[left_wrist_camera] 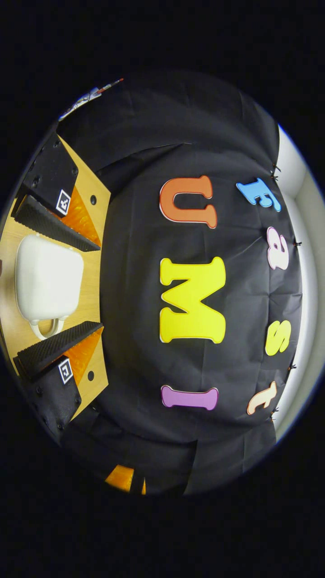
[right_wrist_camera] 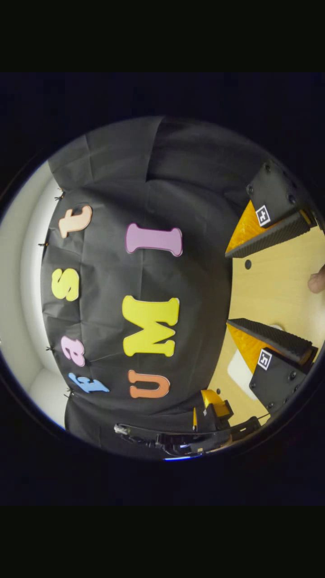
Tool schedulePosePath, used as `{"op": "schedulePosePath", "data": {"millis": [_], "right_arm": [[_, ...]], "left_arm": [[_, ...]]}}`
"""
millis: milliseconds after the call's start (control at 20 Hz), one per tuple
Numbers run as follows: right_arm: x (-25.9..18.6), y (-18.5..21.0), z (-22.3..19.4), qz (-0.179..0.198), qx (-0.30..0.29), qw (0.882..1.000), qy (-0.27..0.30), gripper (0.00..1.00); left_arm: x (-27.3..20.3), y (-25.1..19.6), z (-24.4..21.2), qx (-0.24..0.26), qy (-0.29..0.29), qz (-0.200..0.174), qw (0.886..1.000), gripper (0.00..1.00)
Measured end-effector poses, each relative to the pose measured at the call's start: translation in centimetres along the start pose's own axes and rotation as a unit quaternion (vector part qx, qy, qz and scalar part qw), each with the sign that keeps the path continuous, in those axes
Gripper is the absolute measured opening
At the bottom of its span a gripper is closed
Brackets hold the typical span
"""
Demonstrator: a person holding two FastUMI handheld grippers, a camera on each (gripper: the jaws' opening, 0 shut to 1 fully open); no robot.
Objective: First open the suitcase, pack the skin care products into it, and then close the suitcase.
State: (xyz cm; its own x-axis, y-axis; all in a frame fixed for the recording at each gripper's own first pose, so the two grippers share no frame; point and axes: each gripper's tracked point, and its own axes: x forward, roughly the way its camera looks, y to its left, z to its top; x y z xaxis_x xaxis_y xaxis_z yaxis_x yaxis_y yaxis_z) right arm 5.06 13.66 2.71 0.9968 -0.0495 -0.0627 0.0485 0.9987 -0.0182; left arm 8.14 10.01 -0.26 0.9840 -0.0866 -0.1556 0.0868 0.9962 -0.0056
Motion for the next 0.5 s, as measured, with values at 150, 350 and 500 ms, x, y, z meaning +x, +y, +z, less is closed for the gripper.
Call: {"op": "schedulePosePath", "data": {"millis": [150,350,500], "right_arm": [[0.1,2.1,1.3,0.0,0.003,1.0,-0.014,0.8],[0.1,3.4,1.8,-0.016,0.001,1.0,-0.027,0.79],[-0.1,4.3,1.7,-0.022,-0.002,0.999,-0.024,0.8]], "left_arm": [[-1.4,0.9,2.2,0.01,-0.023,-0.008,1.0,0.98],[-3.2,1.8,4.3,-0.001,-0.046,-0.019,0.999,0.98],[-3.7,1.4,4.5,-0.006,-0.055,-0.029,0.998,0.98]]}}
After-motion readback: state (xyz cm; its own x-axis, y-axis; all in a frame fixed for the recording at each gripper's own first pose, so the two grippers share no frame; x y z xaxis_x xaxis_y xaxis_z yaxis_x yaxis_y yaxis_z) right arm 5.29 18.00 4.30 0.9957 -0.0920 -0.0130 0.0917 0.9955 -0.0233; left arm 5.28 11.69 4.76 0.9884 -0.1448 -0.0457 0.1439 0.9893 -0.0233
